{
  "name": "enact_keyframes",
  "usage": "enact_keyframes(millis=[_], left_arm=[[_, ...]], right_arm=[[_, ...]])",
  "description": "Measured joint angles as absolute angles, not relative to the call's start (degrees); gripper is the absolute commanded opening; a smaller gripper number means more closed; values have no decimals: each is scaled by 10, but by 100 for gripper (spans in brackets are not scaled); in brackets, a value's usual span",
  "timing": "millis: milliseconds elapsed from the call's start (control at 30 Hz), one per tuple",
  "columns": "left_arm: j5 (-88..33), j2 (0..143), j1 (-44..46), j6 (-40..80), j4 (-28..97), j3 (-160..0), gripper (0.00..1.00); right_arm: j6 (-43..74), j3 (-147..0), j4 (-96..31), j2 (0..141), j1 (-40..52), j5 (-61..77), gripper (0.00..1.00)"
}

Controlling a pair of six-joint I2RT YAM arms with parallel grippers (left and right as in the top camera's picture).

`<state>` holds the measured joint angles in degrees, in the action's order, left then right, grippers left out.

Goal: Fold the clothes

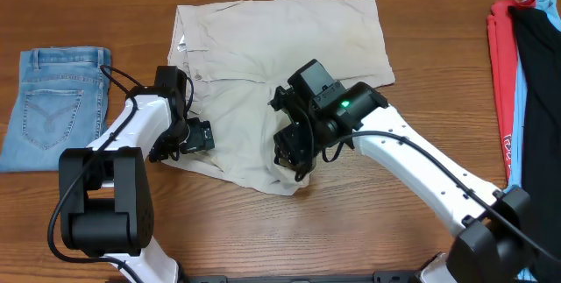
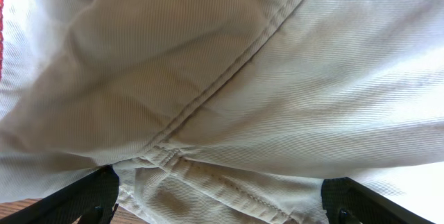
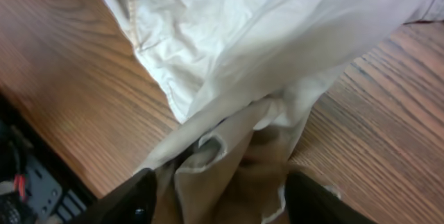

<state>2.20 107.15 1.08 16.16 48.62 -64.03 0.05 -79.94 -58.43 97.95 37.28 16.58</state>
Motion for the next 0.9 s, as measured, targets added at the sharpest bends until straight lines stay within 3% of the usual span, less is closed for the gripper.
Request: enact_keyframes(millis=[167,267,300,367,400,700,900], left_arm=[[22,1072,11,162,486,-640,97],[22,1072,11,162,486,-640,97],[22,1072,11,161,486,-640,97],[22,1072,11,161,486,-640,97],[22,1072,11,162,486,-640,97],[22,1072,11,162,486,-640,97],[22,1072,11,161,486,-640,97]], right_arm=[[12,-799,-570,1017,373,165,51],[17,-799,-561,1021,373,165,41],[16,-799,-558,1021,373,165,35],[15,-799,-555,1021,373,165,9],[15,-799,-554,1021,373,164,4],[93,-799,-574,1017,346,65,4],[142,-800,-611,963,204,-23,4]])
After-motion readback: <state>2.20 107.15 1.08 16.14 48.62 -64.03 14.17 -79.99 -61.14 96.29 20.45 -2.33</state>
